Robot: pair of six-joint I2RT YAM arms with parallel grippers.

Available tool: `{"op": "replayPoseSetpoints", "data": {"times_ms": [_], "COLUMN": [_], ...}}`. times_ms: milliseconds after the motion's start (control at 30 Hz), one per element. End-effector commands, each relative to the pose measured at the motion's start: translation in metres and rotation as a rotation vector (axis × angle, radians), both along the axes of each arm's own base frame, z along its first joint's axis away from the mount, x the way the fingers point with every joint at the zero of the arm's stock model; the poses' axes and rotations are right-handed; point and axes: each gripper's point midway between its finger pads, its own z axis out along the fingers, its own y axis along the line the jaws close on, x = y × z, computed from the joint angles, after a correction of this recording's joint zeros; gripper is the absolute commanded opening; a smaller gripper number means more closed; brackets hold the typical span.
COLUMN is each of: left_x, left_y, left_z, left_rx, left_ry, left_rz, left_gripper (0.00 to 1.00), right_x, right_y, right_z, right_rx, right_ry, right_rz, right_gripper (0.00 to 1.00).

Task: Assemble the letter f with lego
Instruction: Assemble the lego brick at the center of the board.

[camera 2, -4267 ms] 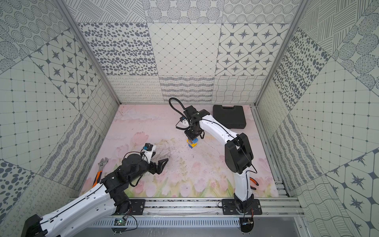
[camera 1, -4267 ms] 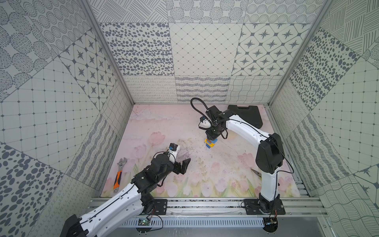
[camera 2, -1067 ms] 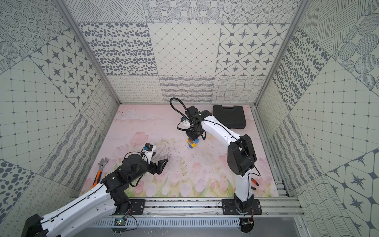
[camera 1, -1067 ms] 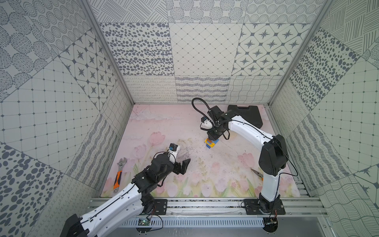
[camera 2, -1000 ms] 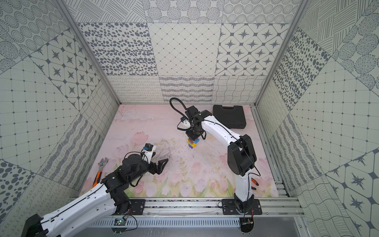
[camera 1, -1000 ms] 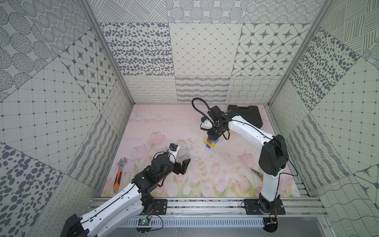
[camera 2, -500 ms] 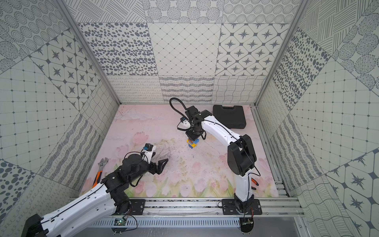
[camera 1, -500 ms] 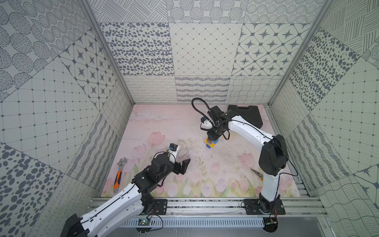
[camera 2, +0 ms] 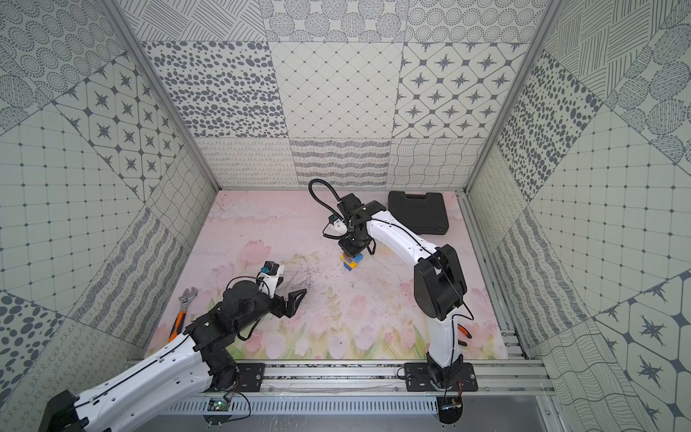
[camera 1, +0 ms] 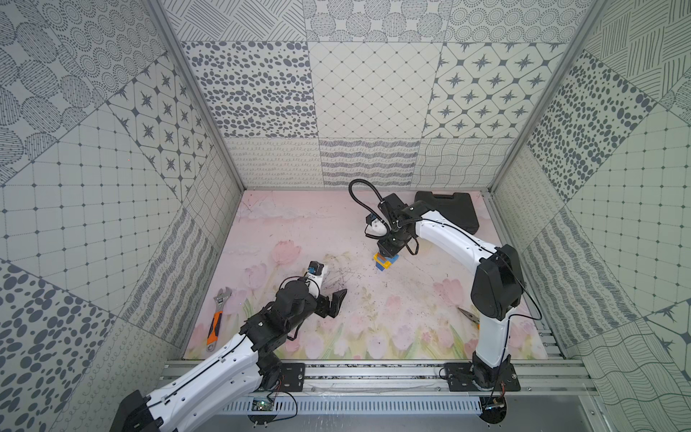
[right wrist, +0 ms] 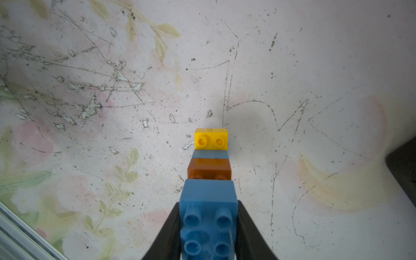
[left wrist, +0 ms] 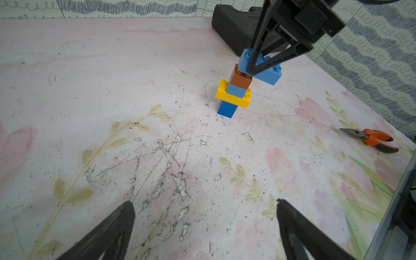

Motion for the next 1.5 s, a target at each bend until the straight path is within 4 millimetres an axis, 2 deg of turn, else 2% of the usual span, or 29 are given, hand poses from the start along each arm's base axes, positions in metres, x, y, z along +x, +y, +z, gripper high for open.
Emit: {"op": "replayPoseSetpoints", "data": {"times_ms": [0,500,967,1467], "left_x": [0.004,0.004,0.003,0.004], "left_y": [-0.004,-0.003,-0.003,-0.003], "left_z": [0.011,0.011,0.011,0.012], "left_rx": [-0.027,-0.027,-0.03,-0.032], "left_ry": [-0.047,-0.047,-0.046,-0.049], "left_rz": [-0.007,-0.006,-0.008,-0.005], "left_gripper": [0.99,0.99,0.99,0.99], "right_x": [-0.001,-0.01,-0.022,-0.013], "right_y": [0.001,-0.002,-0.007,-0.009], "right_z": [-0.011,-0.026,-0.019,-0.027], "right_rx": [-0.008,-0.048,-0.081,-0.137], "right_ry": [0.031,0.104,0.181,0.178], "right_rz": [0.014,0.028,0.038,-0.032], "right_gripper": [0.36,0.37,0.37,0.36]}}
